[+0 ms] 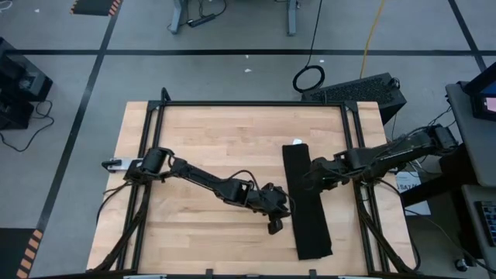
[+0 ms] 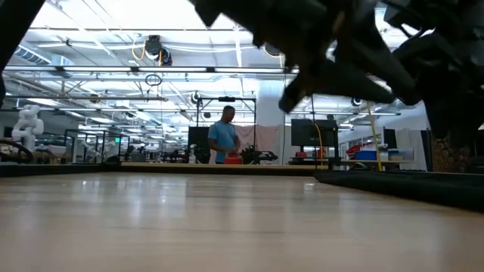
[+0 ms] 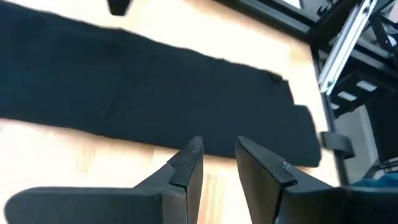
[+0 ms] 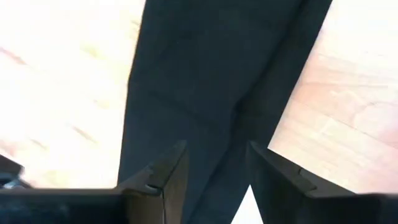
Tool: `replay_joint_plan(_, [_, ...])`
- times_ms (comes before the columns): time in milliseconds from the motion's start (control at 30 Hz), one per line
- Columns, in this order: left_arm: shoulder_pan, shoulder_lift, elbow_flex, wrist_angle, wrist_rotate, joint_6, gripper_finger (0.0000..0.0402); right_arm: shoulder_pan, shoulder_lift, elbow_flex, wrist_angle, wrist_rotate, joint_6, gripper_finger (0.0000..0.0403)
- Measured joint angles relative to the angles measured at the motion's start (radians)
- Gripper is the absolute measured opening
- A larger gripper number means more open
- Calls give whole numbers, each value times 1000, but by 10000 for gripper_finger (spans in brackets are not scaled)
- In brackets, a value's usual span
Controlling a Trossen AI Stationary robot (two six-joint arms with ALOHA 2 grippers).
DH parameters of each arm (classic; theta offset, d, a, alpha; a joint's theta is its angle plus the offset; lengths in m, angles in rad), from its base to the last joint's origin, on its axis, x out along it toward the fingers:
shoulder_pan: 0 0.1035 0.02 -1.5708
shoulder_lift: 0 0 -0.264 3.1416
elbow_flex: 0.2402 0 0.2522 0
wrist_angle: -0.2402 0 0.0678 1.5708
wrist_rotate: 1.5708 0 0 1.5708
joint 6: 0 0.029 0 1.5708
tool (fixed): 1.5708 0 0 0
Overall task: Roll napkin
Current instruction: Fold the black napkin
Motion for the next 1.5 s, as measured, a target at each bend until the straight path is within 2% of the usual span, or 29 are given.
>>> replay_joint_plan(167, [9,-70,47,-122,-34,-9,100,15,-32,0,-18,28,19,154])
replay_joint_plan(300, [37,-87,63,-160,-34,-8,100,15,7,0,3,112,-63,134])
replay_joint_plan(400, [63,-87,63,-176,-22,-8,100,5,56,0,20,141,-144,100])
replay_joint_plan(533, [98,-72,63,-222,34,-1,100,-8,146,-19,27,141,-206,29])
replay_joint_plan(600, [111,-69,61,-242,68,-22,100,-9,192,-40,72,135,-227,8])
replay_joint_plan(700, [123,-73,63,-265,78,-28,100,-8,256,-50,82,126,-228,16])
replay_joint_plan(833, [140,-73,62,-318,131,-53,100,-7,278,-47,94,120,-237,20])
replay_joint_plan(900, [146,-73,62,-290,158,-35,100,-9,256,-47,86,112,-246,16])
replay_joint_plan(1067, [127,-21,65,-140,174,197,100,-13,135,-14,-10,82,-257,8])
replay_joint_plan(1300, [94,103,65,131,216,239,100,-4,-53,12,-31,83,-274,8])
replay_joint_plan(1500, [68,168,61,184,224,247,100,46,-146,11,-28,92,-175,7])
